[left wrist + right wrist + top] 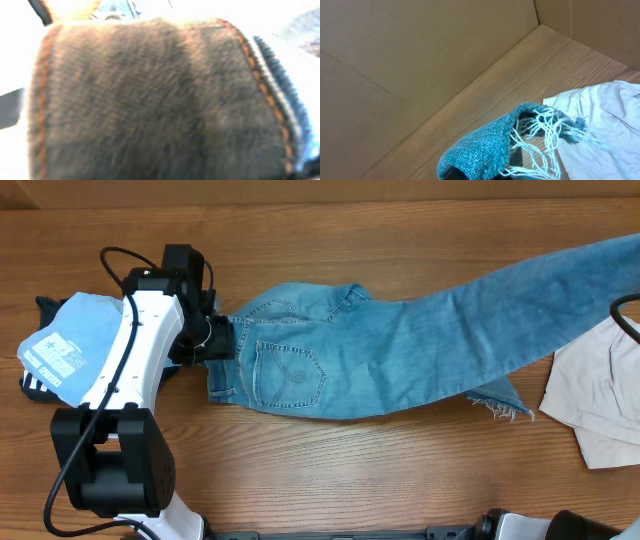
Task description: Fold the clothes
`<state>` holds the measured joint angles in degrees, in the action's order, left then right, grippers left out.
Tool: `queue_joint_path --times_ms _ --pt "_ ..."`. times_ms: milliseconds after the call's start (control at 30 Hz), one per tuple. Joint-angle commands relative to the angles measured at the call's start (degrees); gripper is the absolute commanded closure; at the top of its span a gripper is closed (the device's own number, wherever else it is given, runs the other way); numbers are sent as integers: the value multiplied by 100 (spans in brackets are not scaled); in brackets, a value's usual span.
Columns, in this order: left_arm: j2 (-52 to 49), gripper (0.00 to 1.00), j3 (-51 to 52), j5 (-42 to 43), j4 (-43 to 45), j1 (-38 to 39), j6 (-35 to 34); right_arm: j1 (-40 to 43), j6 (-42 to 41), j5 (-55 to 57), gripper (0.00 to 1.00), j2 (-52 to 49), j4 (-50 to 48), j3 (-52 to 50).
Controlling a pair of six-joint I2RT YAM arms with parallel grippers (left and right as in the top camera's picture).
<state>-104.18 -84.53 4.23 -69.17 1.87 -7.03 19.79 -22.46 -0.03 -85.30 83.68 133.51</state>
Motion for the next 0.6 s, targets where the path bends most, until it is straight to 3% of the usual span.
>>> queue_joint_path --times_ms 0,33,133,233,267,300,567 --pt "-81 36 490 157 -219 0 179 26 -9 -4 96 31 -35 118" --pt "-81 45 699 111 -219 -17 83 26 -9 -4 96 31 -35 118" --pt "-81 50 1316 -9 31 -192 -407 26 -9 -2 96 31 -35 118" --pt "-79 36 1576 24 208 -376 -415 26 -7 -2 96 31 -35 118" --pt "-79 25 1587 20 219 -431 -409 26 -9 -4 96 31 -35 118" --pt "-74 0 1587 -26 240 -476 -365 26 -9 -4 96 31 -35 118" --pt "243 0 1300 470 -313 -870 -59 26 -7 -2 96 31 -37 118"
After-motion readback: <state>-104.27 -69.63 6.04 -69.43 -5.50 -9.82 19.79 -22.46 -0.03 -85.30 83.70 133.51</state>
